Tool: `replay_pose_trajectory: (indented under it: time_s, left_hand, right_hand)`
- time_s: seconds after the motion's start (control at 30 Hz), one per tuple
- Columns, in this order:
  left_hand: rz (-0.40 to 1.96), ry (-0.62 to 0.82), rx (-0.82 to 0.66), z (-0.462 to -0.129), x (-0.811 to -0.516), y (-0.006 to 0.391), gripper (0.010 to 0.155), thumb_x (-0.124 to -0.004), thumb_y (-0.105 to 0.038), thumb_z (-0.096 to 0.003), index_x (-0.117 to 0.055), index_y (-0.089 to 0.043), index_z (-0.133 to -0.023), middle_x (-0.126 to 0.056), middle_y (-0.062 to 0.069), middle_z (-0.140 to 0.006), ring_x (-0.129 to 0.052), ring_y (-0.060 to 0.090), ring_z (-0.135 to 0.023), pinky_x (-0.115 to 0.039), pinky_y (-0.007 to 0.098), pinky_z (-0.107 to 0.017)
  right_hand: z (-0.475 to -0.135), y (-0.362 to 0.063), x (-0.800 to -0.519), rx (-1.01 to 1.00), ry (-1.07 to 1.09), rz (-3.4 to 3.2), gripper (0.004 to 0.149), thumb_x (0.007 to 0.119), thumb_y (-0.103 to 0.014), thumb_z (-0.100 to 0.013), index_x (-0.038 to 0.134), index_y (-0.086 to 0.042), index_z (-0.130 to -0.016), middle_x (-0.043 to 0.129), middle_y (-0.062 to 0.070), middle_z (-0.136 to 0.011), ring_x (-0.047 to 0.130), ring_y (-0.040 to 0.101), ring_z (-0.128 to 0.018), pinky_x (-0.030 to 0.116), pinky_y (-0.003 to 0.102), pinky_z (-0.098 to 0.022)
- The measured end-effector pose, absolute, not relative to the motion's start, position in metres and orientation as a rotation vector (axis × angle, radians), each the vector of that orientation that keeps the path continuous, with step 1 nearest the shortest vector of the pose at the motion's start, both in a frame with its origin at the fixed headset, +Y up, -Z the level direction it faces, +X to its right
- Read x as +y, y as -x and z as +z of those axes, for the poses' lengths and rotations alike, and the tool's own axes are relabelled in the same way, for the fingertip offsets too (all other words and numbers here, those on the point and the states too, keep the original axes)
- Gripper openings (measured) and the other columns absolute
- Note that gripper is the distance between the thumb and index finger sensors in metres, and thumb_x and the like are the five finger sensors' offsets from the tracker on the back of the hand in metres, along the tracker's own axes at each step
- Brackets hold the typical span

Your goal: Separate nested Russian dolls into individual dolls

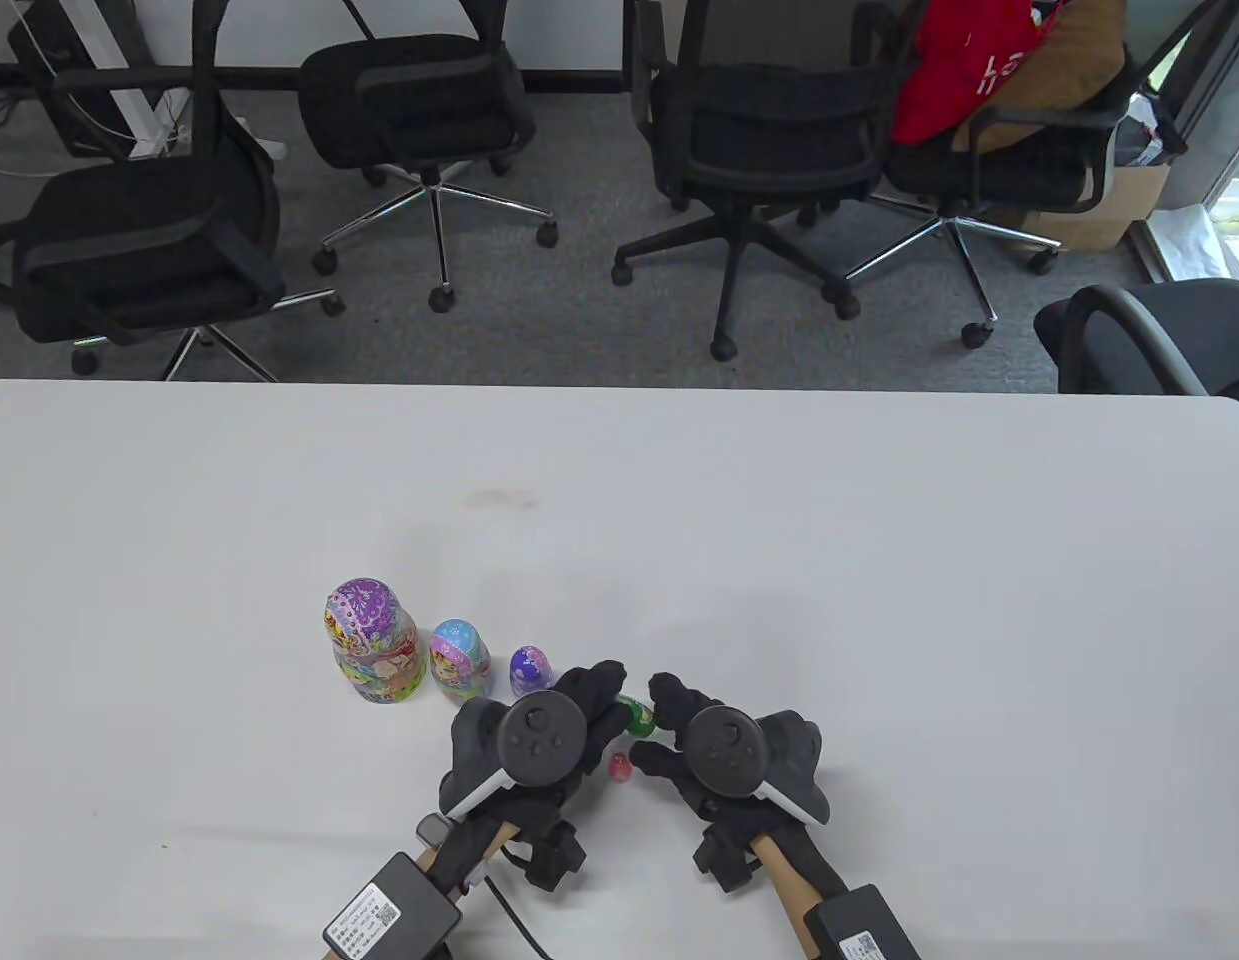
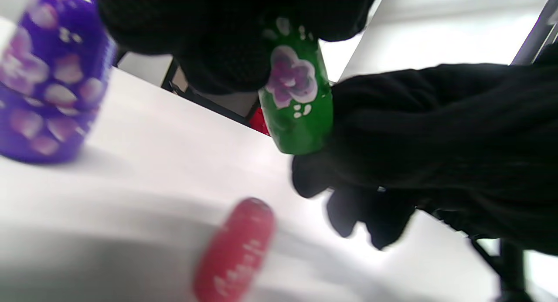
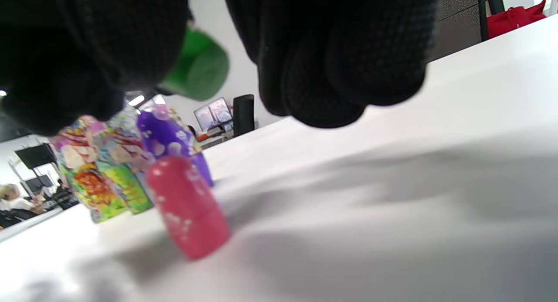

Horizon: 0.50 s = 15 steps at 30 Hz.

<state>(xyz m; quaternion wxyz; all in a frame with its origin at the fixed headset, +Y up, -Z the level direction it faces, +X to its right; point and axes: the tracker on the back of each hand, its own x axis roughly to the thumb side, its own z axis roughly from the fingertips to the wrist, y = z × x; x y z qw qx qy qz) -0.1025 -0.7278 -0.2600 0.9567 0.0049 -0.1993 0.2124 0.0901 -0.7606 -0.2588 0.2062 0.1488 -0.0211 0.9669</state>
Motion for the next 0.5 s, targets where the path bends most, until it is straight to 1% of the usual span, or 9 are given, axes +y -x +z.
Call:
replay_pose_trajectory:
  time_s: [0.17, 0.3, 0.5]
  left_hand:
    - [0.246, -0.033, -0.374, -0.268, -0.73, 0.098, 0.053, -0.073, -0.034, -0.0565, -0.076, -0.01, -0.103, -0.091, 0.017, -0.091, -0.101, 0.014, -0.05, -0.092, 0.024, -0.029]
    - [0.129, -0.019, -0.357, -0.273, -0.733, 0.09, 0.052, -0.074, -0.033, -0.0561, -0.077, -0.01, -0.103, -0.092, 0.017, -0.091, -0.101, 0.011, -0.045, -0.092, 0.021, -0.025]
    - [-0.016, -0.003, -0.33, -0.279, -0.737, 0.075, 0.052, -0.075, -0.032, -0.0559, -0.077, -0.011, -0.103, -0.092, 0.017, -0.093, -0.102, 0.01, -0.045, -0.093, 0.019, -0.025]
  right_hand:
    - [-0.265, -0.106, -0.763, -0.06, -0.323, 2.672, 0.073, 0.082, -0.044, -0.042, 0.065, -0.003, -0.1, 0.088, 0.017, -0.083, 0.093, 0.031, -0.059, 0.086, 0.037, -0.043]
    - [-0.268, -0.116, -0.763, -0.068, -0.271, 2.648, 0.072, 0.081, -0.043, -0.043, 0.066, -0.003, -0.1, 0.089, 0.017, -0.083, 0.094, 0.031, -0.059, 0.087, 0.037, -0.043]
    - [-0.269, -0.121, -0.763, -0.068, -0.249, 2.626, 0.071, 0.081, -0.044, -0.043, 0.066, -0.003, -0.1, 0.089, 0.016, -0.083, 0.093, 0.031, -0.059, 0.086, 0.037, -0.043]
